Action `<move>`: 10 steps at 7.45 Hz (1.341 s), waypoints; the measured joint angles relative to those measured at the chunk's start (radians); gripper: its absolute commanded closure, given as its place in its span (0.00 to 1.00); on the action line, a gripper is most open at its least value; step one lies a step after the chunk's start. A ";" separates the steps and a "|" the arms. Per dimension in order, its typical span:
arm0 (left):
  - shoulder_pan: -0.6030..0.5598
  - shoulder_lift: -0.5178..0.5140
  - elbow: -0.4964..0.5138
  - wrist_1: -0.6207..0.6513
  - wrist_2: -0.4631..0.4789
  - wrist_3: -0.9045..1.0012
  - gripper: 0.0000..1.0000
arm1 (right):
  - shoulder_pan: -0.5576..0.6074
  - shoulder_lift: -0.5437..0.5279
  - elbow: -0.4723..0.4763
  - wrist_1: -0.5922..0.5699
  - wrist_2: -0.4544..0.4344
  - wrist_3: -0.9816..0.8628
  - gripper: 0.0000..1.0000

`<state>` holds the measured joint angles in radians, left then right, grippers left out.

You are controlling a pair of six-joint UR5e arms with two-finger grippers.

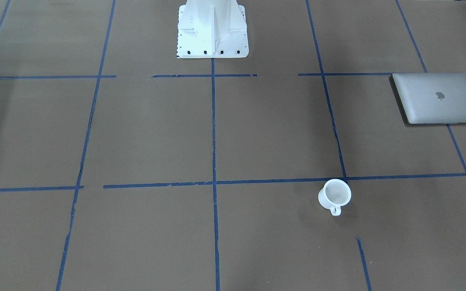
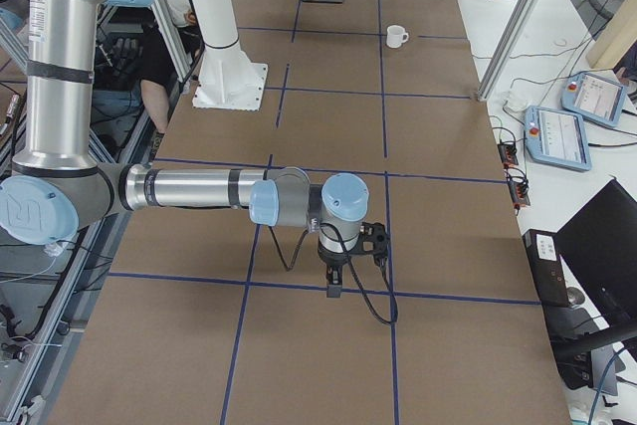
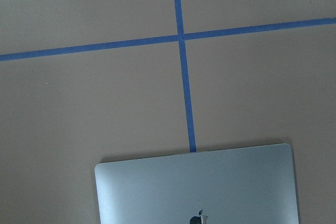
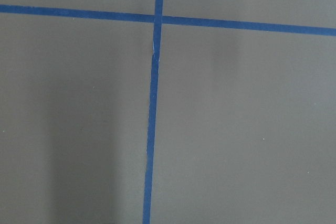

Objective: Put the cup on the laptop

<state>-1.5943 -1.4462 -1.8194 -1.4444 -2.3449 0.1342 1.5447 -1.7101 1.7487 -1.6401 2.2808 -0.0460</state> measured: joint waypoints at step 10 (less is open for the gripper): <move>0.482 -0.575 0.337 -0.290 -0.027 -0.736 0.06 | 0.000 0.000 0.000 0.000 0.000 0.000 0.00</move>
<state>-1.1121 -2.0210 -1.4829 -1.7341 -2.3723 -0.6021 1.5447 -1.7102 1.7487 -1.6401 2.2810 -0.0460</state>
